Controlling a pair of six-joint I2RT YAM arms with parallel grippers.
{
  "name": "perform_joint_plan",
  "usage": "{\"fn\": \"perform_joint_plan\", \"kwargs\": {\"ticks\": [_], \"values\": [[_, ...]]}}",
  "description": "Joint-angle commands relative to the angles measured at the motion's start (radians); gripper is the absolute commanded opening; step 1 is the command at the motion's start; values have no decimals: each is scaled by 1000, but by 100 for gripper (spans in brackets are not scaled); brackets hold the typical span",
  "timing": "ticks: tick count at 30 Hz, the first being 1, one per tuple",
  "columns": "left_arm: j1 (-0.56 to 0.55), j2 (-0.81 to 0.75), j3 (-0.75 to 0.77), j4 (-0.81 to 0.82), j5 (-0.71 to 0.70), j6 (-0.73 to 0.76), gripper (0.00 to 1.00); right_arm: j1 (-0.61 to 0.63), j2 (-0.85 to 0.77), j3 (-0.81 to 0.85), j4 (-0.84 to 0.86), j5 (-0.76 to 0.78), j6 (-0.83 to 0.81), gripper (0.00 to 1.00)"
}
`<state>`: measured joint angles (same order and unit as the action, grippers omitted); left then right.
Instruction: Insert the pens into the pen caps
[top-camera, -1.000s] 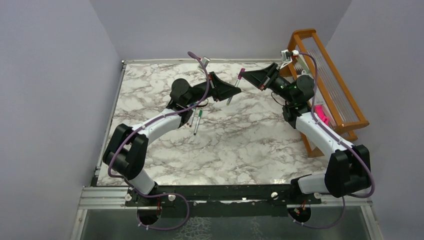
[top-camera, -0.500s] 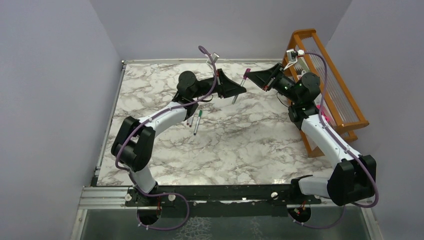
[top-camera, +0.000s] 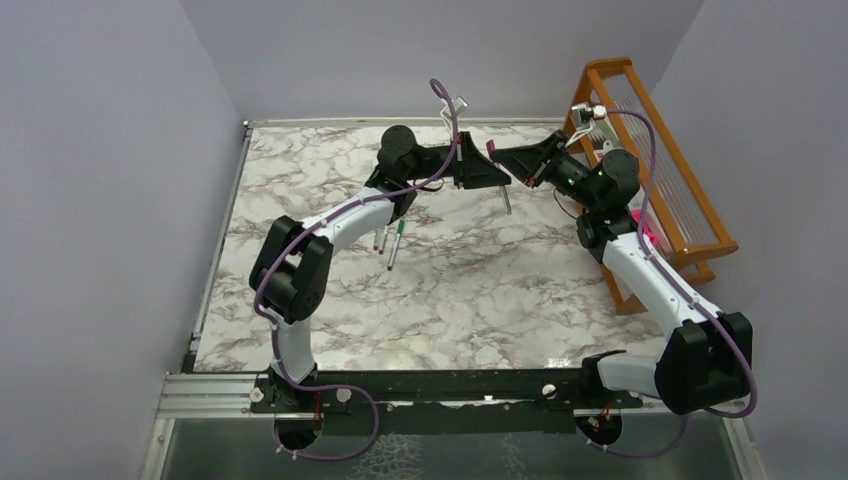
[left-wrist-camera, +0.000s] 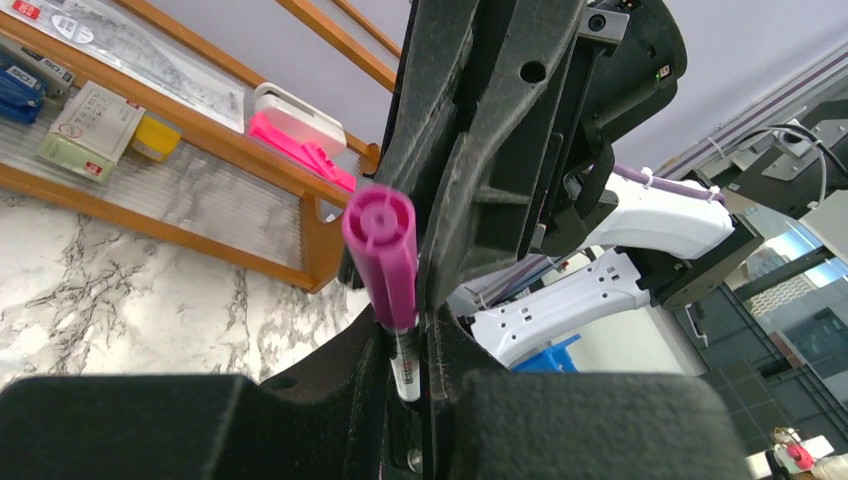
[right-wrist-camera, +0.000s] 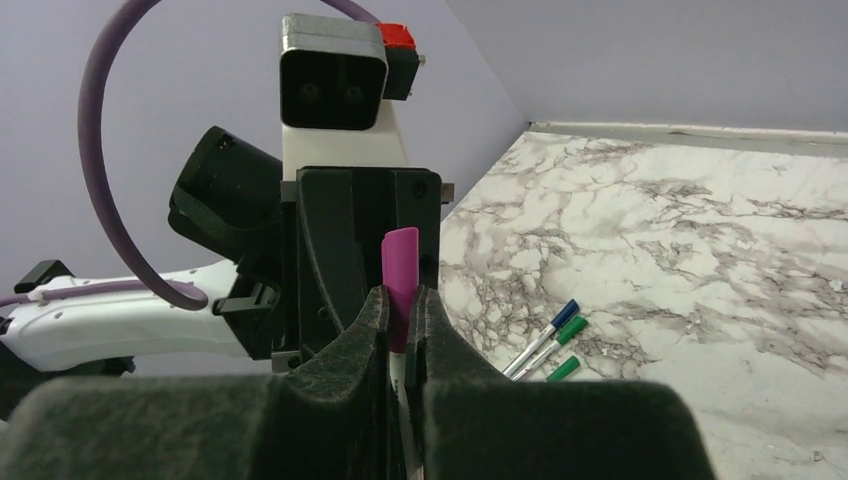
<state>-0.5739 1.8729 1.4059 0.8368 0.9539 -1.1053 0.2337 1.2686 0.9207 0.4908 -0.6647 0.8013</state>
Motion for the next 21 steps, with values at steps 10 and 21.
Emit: {"fn": "perform_joint_plan", "kwargs": {"ticks": [10,21], "values": [[75,-119,-25,219,-274,-6,0,62,-8,-66,-164,-225,53,1],[103,-181,-234,179,-188,29,0,61,-85,-36,-44,82,76,33]]}}
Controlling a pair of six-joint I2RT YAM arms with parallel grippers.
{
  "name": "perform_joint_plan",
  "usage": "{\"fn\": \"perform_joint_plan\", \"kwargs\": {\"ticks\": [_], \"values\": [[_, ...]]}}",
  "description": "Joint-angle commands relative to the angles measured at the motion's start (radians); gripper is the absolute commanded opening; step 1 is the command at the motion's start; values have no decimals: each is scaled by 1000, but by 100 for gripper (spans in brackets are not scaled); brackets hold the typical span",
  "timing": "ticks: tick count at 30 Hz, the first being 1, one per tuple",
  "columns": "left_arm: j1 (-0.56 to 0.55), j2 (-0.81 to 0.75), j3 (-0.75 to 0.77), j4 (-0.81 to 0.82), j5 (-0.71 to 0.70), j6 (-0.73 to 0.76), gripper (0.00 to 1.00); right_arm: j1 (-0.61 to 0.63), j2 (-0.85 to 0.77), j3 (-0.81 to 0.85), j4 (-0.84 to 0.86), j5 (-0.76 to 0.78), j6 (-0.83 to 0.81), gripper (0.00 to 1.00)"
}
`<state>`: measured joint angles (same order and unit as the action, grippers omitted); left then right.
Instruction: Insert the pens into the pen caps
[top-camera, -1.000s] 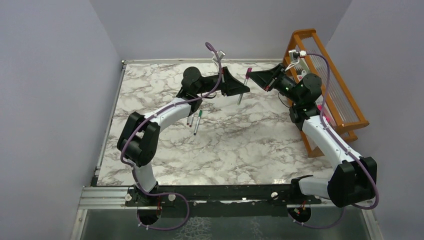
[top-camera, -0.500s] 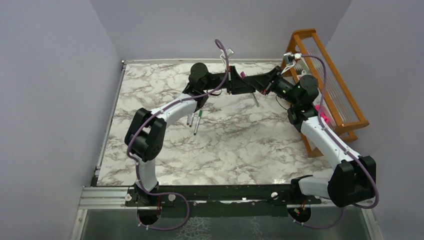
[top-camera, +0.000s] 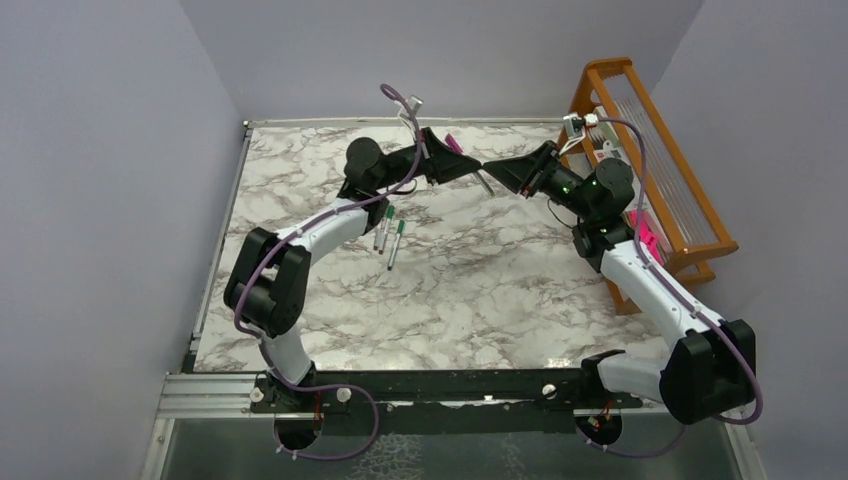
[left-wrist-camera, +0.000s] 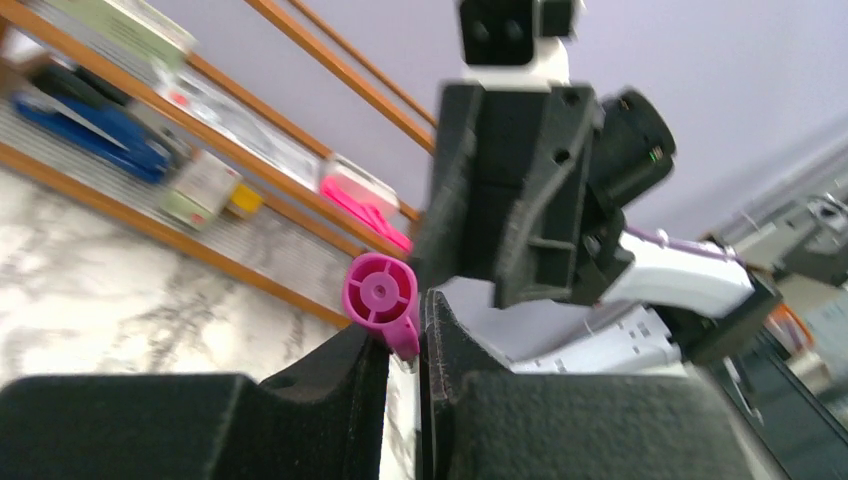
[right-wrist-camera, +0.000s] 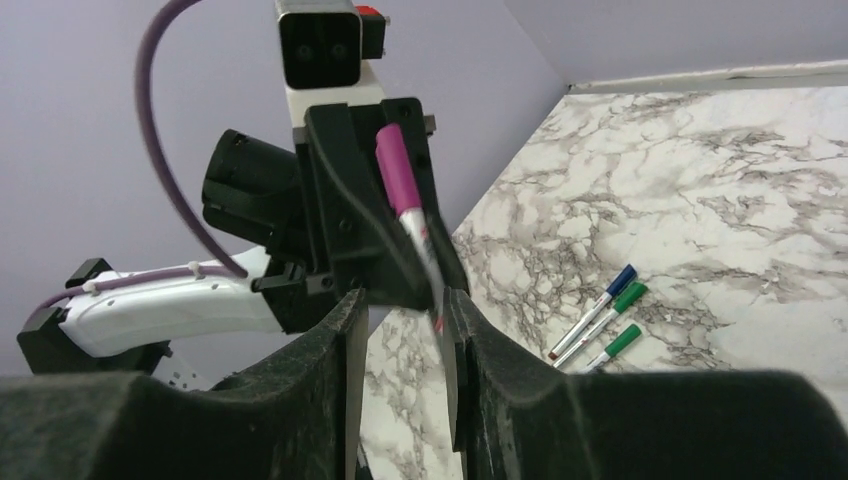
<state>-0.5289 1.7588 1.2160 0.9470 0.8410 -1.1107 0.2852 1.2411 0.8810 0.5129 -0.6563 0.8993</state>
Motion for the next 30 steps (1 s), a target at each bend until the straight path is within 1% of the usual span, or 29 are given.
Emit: {"fn": "perform_joint_plan", "kwargs": {"ticks": [1,3,5,8,10,12,14,18,22,25,30], "values": [[63,-85,-67,51,-70,51,0,9,-72,7,-90,114,-36,35],[71,-97,-111,-10,-59,96,0,9,-102,3,-127,188,-60,37],[78,-100,-141,-113,-48,160,0,9,-126,-4,-180,251,-76,38],[80,-107,-147,-348,-75,311,0,8,-146,-6,-259,293,-105,38],[80,-107,-120,-582,-155,438,0,8,-152,-13,-285,295,-111,38],[76,-98,-66,-833,-291,589,0,8,-154,-20,-302,292,-108,38],[71,-90,-41,-980,-414,660,0,8,-154,-22,-312,286,-108,38],[73,-84,-19,-1154,-594,717,0,8,-140,-21,-323,274,-111,37],[71,-64,20,-1307,-726,745,0,8,-129,-26,-319,257,-101,37],[71,-19,61,-1400,-761,774,0,8,-121,-30,-318,247,-97,37],[69,35,128,-1528,-766,818,0,8,-108,-29,-335,226,-91,35]]}}
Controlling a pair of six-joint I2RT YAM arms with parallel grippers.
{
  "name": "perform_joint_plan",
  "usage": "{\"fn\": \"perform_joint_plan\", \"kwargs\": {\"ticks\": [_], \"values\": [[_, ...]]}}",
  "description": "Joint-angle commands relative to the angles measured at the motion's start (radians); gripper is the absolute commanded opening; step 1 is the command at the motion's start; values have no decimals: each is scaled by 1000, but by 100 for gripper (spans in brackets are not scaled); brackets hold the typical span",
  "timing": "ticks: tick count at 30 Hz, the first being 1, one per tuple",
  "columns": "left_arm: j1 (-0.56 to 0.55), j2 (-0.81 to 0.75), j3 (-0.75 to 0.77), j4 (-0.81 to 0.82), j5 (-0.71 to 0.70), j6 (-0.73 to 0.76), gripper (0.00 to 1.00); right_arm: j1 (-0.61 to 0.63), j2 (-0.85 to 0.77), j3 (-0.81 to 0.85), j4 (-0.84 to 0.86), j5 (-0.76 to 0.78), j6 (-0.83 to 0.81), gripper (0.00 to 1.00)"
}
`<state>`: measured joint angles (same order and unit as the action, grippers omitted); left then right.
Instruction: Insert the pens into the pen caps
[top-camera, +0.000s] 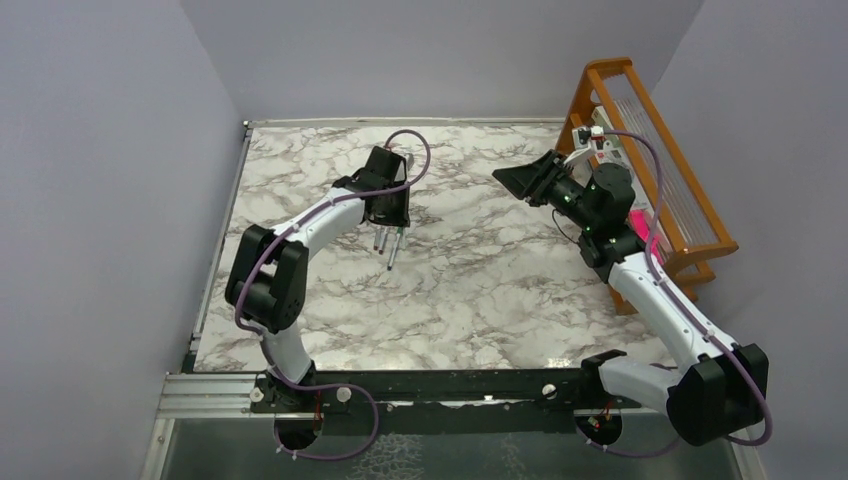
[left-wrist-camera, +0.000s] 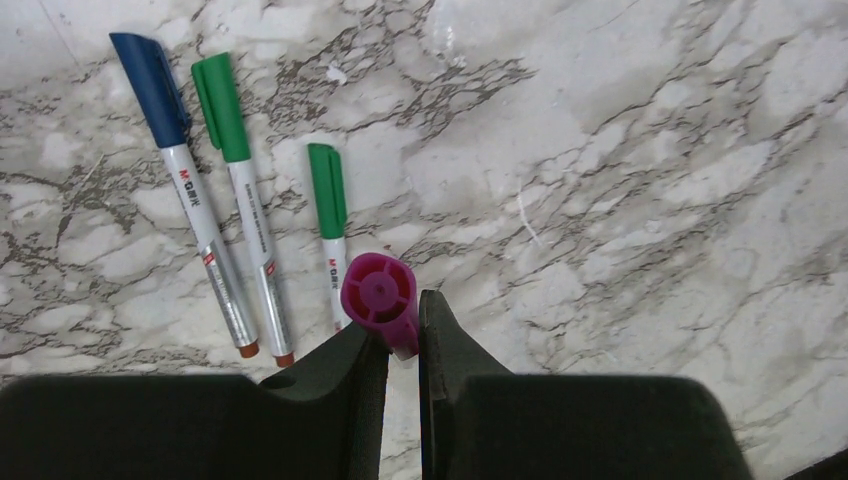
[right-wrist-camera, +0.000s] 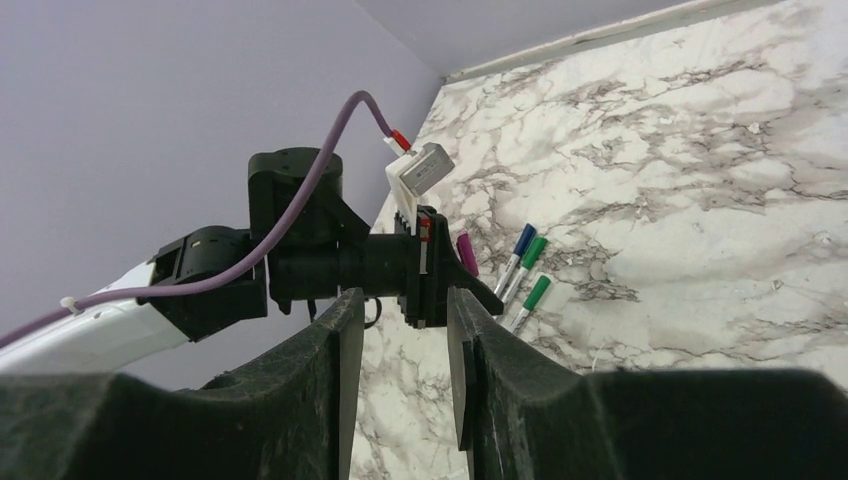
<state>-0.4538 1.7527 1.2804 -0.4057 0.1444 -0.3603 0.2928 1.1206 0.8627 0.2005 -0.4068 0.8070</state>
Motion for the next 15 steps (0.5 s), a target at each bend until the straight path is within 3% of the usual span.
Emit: {"fn": "perform_joint_plan", "kwargs": {"ticks": [1,15], "values": [[-6,54,75,-198,-69,74,0,0,12,-13,-24,-25,2,35],[-5,162,145,-316,-71,100,0,-1,-15,-34,-31,-10,1,34]]}}
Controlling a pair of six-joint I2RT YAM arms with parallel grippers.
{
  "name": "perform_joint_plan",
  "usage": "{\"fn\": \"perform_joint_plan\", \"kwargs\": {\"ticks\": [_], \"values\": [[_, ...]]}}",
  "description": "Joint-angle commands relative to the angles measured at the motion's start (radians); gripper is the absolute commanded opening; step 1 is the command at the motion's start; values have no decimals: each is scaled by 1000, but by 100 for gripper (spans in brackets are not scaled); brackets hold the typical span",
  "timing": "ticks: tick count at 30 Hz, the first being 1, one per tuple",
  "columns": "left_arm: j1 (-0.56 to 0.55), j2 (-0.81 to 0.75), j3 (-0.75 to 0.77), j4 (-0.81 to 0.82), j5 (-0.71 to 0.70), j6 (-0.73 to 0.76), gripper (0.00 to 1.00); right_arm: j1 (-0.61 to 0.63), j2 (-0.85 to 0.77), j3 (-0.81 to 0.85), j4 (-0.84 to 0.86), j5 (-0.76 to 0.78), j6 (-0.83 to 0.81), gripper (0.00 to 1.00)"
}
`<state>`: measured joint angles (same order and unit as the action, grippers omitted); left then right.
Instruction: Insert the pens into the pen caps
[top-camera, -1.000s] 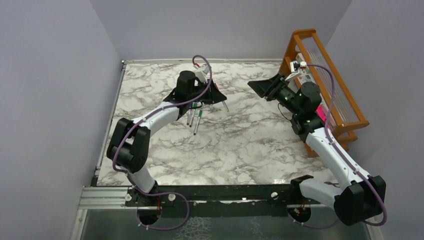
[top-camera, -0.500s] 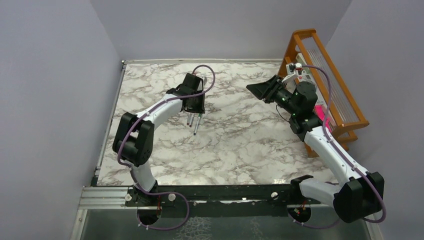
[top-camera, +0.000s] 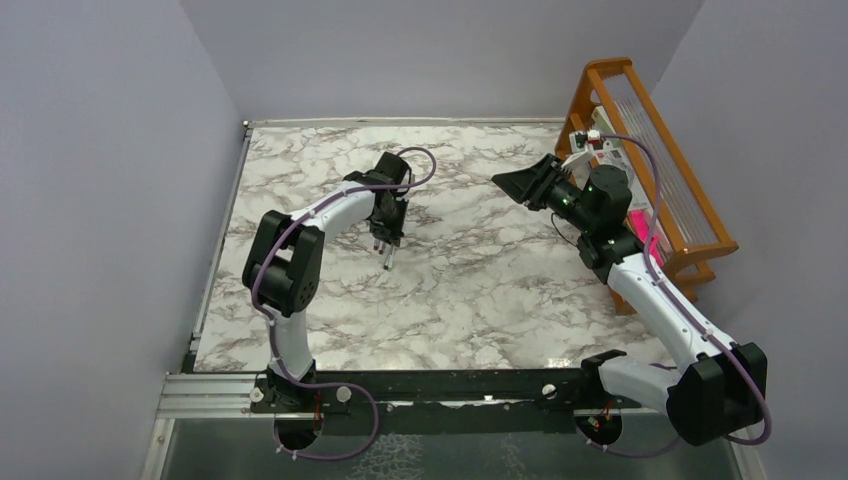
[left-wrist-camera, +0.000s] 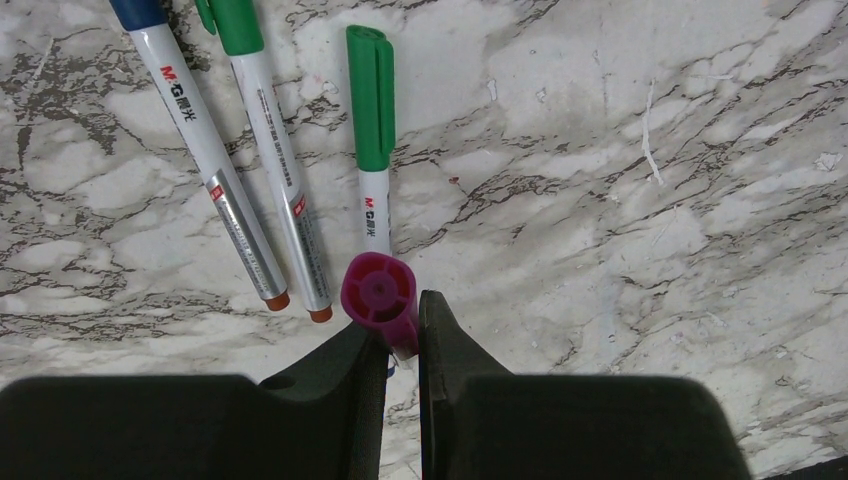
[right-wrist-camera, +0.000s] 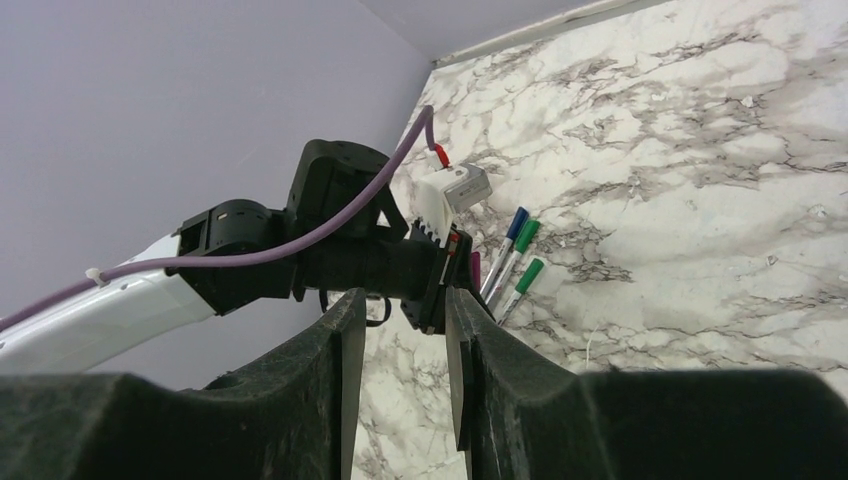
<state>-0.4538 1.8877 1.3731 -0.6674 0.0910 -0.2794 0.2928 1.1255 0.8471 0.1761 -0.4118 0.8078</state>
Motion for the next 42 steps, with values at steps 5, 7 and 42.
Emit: {"fn": "perform_joint_plan", "kwargs": {"ticks": [5,7,42], "values": [[-6,36,62,-62,-14,11,2,0,-25,-21,-2,-5,1,34],[-6,36,63,-63,-10,13,6,0,-25,-23,-3,-5,2,34],[-19,200,257,-123,1,60,25,0,-54,-34,-36,-2,-20,32]]}}
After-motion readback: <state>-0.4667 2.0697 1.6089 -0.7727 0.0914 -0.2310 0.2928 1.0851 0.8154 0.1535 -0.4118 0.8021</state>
